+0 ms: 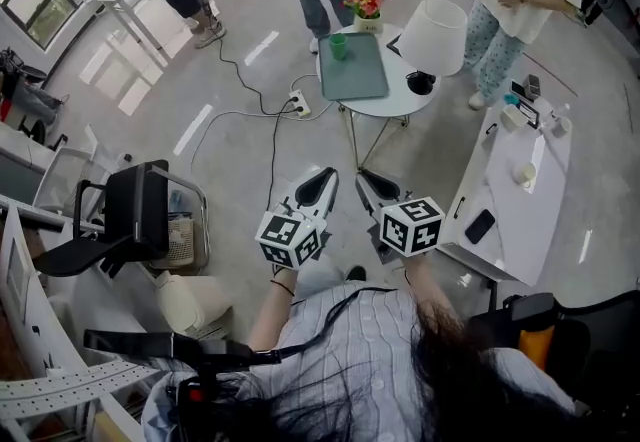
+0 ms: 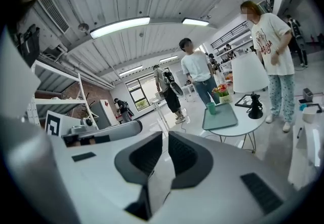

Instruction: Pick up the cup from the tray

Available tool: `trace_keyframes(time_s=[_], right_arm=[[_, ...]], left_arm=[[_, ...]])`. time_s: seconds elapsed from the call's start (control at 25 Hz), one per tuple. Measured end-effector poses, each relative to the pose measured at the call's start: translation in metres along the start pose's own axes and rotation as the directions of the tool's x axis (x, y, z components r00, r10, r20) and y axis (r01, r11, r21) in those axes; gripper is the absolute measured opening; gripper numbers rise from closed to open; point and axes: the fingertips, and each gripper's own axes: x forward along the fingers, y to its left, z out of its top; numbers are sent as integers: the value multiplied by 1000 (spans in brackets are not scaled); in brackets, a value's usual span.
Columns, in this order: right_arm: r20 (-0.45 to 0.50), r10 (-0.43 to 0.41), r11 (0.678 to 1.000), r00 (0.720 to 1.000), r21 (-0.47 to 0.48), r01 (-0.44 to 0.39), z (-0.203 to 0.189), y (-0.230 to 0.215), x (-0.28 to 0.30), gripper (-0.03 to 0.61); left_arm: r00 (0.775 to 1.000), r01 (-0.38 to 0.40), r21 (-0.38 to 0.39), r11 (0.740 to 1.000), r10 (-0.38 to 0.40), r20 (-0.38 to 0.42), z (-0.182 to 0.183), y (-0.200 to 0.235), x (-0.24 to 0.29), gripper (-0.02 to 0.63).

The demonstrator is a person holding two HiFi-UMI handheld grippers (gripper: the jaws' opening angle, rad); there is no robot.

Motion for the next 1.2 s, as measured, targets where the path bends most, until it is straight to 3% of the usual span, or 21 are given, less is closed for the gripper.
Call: trace_keyframes(time_s=[0.6, 1.2], right_arm=[[-35, 7, 999, 999, 35, -6, 3, -21, 28, 55], [-12, -75, 994, 997, 73, 76, 64, -61, 140, 55]], left_arm=[[999, 2, -18, 1000, -3, -38, -4, 21, 27, 29], [994, 89, -5, 996, -89, -61, 39, 129, 99, 29]])
